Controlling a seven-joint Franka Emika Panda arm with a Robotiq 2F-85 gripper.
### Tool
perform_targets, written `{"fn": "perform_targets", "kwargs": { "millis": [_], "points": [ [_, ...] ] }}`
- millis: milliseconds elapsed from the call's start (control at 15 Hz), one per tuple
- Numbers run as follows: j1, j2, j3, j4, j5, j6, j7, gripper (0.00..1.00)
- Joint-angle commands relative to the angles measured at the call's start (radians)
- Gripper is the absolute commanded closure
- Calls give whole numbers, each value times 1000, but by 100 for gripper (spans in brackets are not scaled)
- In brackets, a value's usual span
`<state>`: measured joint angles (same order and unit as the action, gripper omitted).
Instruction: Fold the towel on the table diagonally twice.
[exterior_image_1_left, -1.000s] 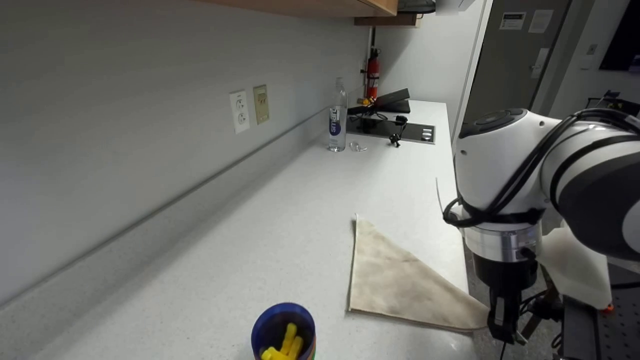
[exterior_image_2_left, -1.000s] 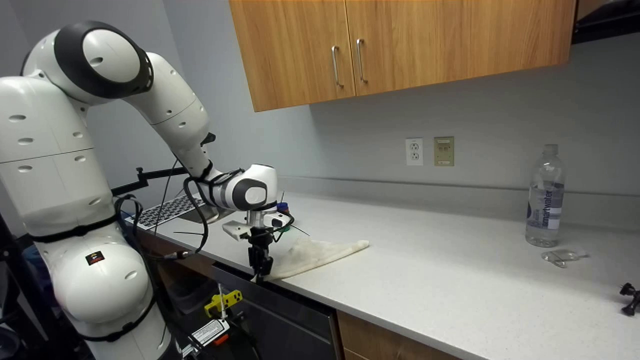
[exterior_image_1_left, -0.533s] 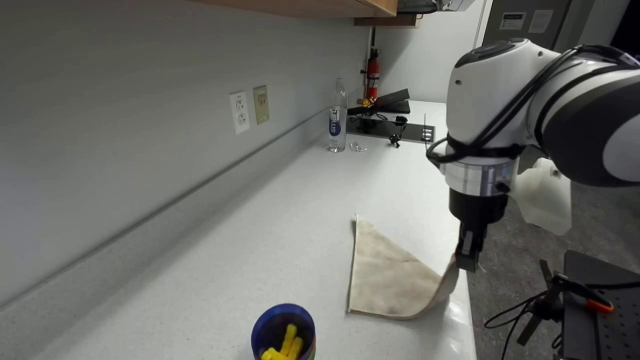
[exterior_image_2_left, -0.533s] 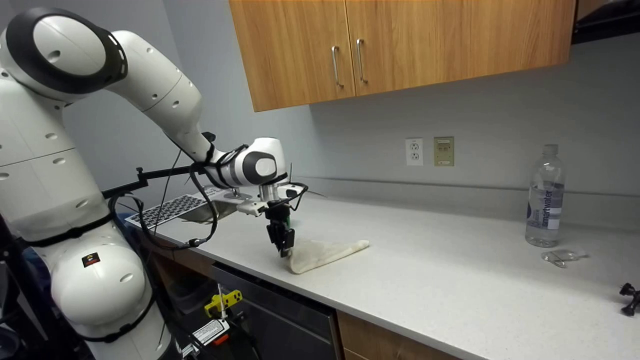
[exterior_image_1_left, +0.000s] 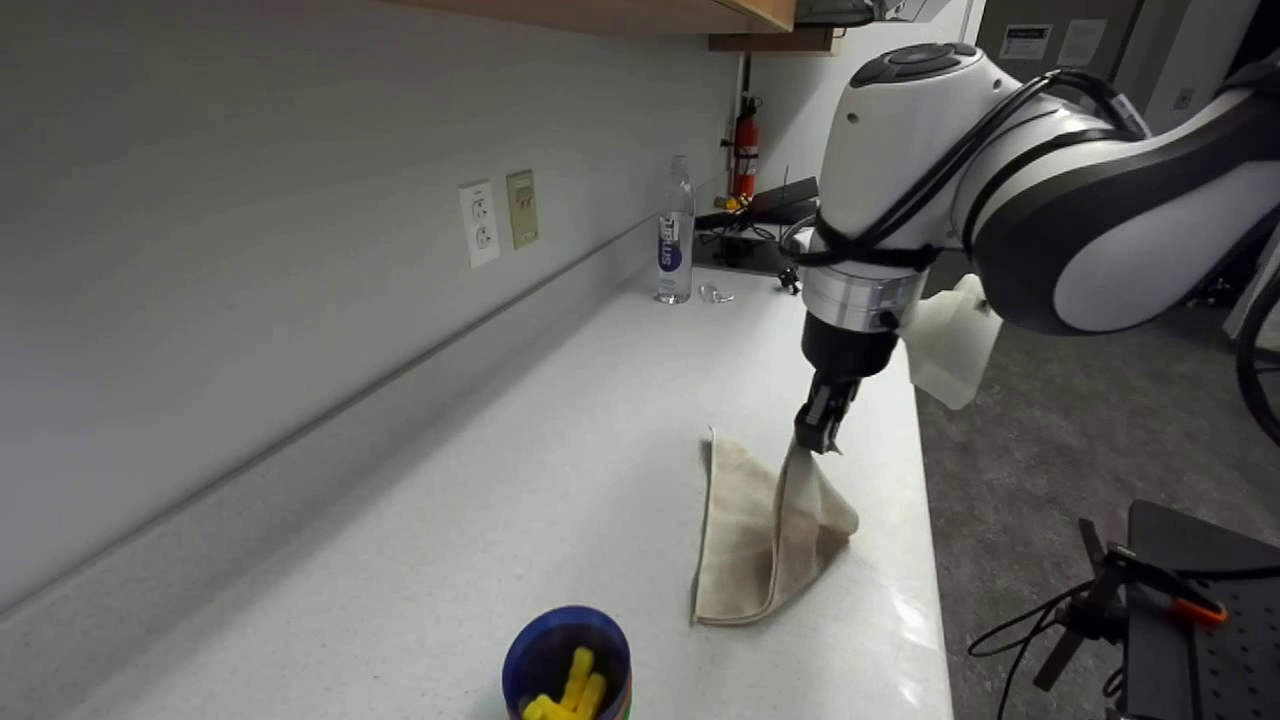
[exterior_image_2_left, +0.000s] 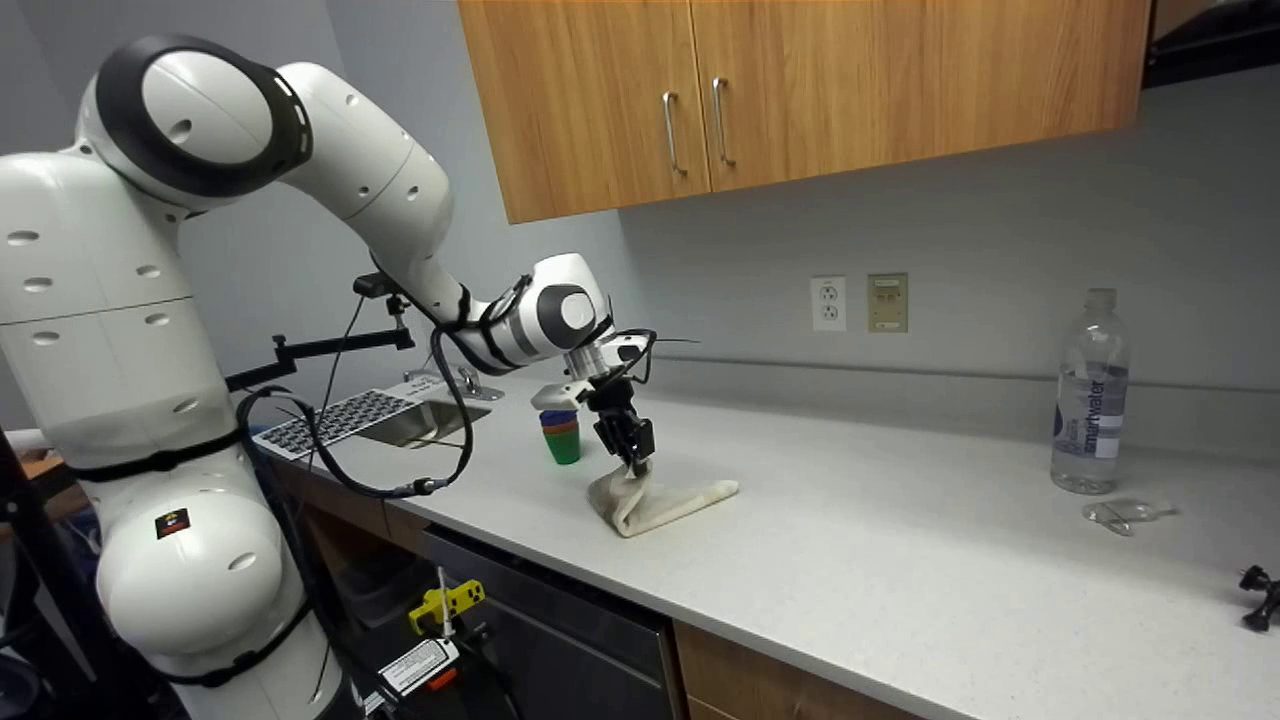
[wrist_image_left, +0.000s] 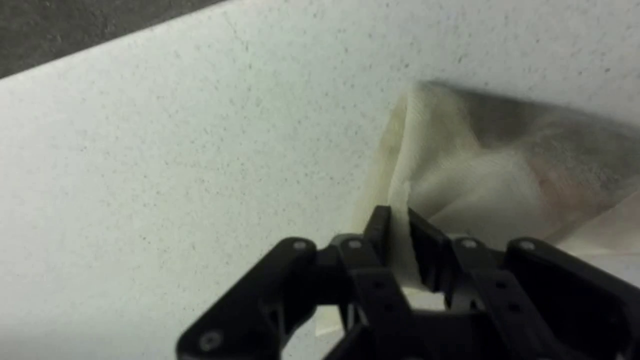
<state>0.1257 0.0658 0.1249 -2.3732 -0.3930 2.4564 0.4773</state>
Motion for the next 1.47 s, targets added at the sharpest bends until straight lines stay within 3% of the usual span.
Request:
{"fn": "perform_targets", "kwargs": {
  "millis": [0, 600, 1067, 1133, 1200, 1400],
  "points": [
    [15, 122, -37, 101, -92, 39, 82, 97],
    [92, 230, -130, 202, -161, 50, 221, 97],
    [125, 254, -164, 232, -230, 54, 343, 97],
    [124, 256, -160, 233, -224, 49, 354, 64],
    [124, 258, -160, 233, -222, 50, 364, 62],
    [125, 260, -160, 235, -226, 53, 387, 40]
  ]
}}
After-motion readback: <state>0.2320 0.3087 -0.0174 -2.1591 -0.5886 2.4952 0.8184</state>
